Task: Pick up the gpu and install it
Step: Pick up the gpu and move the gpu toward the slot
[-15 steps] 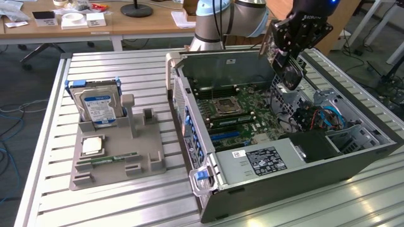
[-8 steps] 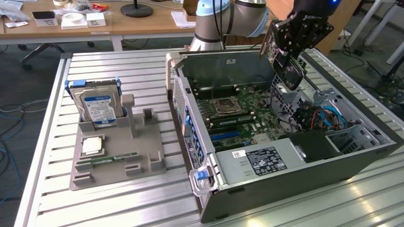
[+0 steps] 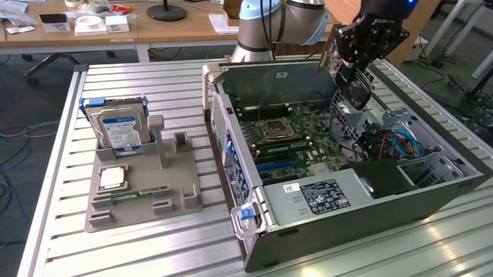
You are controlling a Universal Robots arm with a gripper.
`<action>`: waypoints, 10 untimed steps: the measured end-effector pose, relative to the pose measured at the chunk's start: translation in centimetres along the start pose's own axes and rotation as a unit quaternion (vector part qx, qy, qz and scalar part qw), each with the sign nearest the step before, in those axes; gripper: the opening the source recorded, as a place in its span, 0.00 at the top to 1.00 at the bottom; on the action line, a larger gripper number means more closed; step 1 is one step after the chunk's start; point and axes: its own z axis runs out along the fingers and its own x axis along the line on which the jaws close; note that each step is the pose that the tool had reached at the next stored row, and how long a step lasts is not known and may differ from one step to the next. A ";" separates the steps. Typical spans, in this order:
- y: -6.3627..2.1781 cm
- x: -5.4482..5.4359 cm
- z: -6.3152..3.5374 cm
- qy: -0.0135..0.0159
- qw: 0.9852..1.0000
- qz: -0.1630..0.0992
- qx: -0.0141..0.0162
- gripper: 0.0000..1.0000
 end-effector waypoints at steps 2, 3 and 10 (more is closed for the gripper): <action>0.00 0.0 0.00 0.000 1.000 0.000 0.000 0.73; 0.00 0.0 0.00 0.000 1.000 0.000 0.000 0.73; 0.03 -0.6 0.02 0.000 1.000 0.000 0.000 0.73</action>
